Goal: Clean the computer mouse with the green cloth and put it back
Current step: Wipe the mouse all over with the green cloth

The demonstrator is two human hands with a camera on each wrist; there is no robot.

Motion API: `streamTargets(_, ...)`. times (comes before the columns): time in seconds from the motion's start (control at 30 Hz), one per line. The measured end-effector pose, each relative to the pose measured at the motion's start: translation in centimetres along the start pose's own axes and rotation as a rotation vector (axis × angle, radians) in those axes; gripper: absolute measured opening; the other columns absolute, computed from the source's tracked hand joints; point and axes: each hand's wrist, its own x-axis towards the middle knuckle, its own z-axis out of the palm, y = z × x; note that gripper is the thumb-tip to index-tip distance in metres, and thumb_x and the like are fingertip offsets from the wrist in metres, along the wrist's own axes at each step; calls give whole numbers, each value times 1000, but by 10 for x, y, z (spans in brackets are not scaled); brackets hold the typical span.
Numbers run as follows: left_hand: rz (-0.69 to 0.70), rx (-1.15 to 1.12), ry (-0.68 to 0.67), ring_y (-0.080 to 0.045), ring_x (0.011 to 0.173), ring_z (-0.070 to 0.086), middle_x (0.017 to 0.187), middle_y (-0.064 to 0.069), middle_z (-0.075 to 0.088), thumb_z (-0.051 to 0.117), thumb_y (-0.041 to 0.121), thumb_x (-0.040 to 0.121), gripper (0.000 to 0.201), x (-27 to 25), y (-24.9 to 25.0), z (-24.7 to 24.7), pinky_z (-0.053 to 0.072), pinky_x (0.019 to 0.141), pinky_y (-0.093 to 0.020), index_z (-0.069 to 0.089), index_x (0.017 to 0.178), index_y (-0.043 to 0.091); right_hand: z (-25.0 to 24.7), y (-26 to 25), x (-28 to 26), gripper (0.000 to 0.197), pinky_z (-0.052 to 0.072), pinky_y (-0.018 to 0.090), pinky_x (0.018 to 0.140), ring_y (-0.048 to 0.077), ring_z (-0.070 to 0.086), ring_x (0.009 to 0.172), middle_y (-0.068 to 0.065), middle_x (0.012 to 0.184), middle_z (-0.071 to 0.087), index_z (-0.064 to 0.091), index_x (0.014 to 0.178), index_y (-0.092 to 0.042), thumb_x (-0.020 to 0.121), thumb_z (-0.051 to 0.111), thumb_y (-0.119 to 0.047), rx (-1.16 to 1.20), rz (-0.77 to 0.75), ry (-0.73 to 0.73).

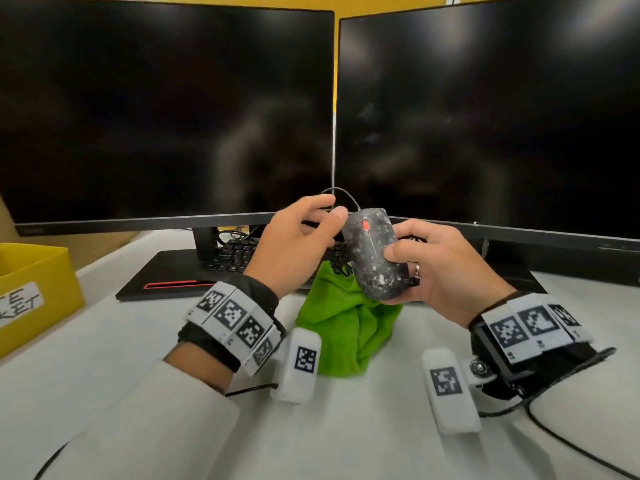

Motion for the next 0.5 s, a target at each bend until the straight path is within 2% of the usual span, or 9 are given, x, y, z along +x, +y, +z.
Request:
streamTargets(0.07,-81,-101,-75,-8,82,73,108,0,76,61,39,103,32,-4,4,3,60,76,-33,70,127,20,1,-1,-1,21,60,49,68,34,71,89,20,101,70,68,112,0,92,63,2,34,-3,-27)
streamTargets(0.13,-136,-181,-192,-15,82,73,103,-4,78,60,44,102,33,-7,7,4,61,79,-35,74,116,18,2,-2,-1,24,61,50,69,35,72,89,24,105,72,68,116,1,93,61,0,75,-10,-33)
streamTargets(0.23,-162,-194,-296,-16,76,74,98,-8,82,65,38,100,28,-11,9,5,61,72,-28,76,111,14,5,0,0,28,62,50,73,35,75,93,27,118,73,68,121,0,94,64,-6,145,-26,-4)
streamTargets(0.3,-190,-196,-296,-16,76,76,100,-11,83,66,35,100,29,-10,8,3,61,69,-26,76,115,12,4,3,2,32,63,49,74,35,75,98,26,118,73,64,125,1,94,67,-8,183,-33,16)
streamTargets(0.37,-215,-220,-271,-19,78,76,98,-11,83,67,38,99,31,-8,7,-1,60,71,-28,77,111,11,2,6,4,28,63,48,79,33,75,99,20,112,76,66,119,-2,94,69,-13,144,-42,28)
streamTargets(0.43,-235,-266,-221,-19,74,73,92,-8,81,66,39,100,27,-4,6,-7,58,72,-30,77,99,14,-3,9,7,20,62,45,85,26,73,94,15,104,78,71,108,-6,93,72,-19,-40,-61,80)
streamTargets(0.5,-249,-302,-173,-18,76,71,89,-4,79,65,38,100,22,-2,5,-13,56,75,-31,75,91,21,-7,14,10,19,58,40,89,20,71,94,15,106,78,74,103,-8,87,78,-17,-247,-70,90)
